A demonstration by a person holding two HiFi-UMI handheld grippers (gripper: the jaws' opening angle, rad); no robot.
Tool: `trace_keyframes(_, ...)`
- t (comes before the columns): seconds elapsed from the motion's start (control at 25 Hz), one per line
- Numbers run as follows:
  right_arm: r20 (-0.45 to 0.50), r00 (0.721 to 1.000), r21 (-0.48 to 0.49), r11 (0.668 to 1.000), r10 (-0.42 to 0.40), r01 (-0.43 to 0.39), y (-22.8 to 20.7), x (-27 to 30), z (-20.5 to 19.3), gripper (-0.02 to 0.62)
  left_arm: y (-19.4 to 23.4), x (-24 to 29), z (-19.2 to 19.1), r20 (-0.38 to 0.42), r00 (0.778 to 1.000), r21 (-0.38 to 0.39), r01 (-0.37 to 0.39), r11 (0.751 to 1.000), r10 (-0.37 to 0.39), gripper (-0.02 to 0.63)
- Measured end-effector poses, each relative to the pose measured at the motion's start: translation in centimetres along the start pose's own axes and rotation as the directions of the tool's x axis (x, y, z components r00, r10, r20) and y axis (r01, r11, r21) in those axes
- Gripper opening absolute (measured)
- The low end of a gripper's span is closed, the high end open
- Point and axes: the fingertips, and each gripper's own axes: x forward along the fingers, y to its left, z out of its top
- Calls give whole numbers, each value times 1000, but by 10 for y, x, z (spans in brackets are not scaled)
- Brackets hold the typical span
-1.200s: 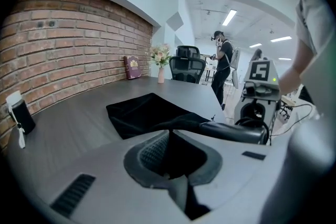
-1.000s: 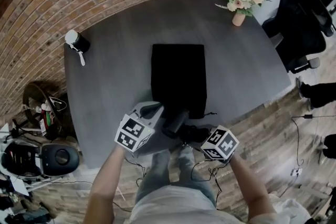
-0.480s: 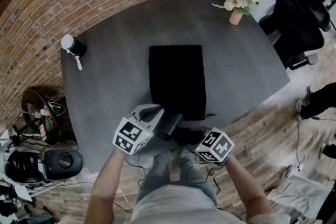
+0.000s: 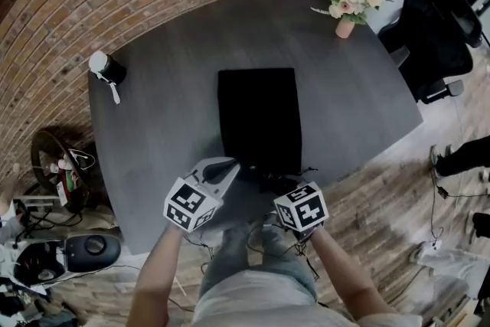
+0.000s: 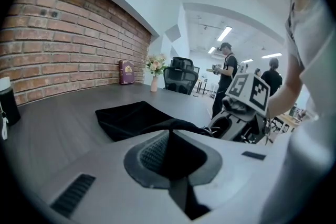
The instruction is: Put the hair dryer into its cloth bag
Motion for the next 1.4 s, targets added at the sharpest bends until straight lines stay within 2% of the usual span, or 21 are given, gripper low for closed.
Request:
trace_keyframes(0.12, 35, 996, 58, 995, -81, 79, -5, 7, 11, 158, -2, -1, 1, 22, 1000, -19, 13, 1000, -13, 18)
trace_keyframes(0.32, 95, 981, 125, 980, -169, 156, -12, 17, 23, 158, -6, 2, 3, 41, 999, -39, 37, 999, -35, 18)
trace_keyframes(0.52, 118, 962, 173, 959, -245, 223, -27, 23, 37, 160, -20, 5, -3, 21, 995, -35, 94, 995, -93, 18)
trace_keyframes(0.68, 136, 944, 169, 946, -299, 276, -38, 29, 45, 160, -23, 8, -15, -2, 994, -42, 110, 993, -110, 18)
trace_keyframes(0.96, 149, 931, 119, 940, -334, 319, -42, 37, 43, 161, -21, 10, -32, -28, 994, -80, 104, 991, -106, 18)
trace_keyframes(1.2, 128, 945, 115, 951, -300, 286, -43, 39, 39, 169, -20, 12, -41, -39, 994, -100, 95, 990, -100, 18)
trace_keyframes(1.4, 123, 954, 123, 958, -272, 257, -42, 34, 38, 235, -19, 13, -44, -37, 995, -105, 89, 991, -93, 18)
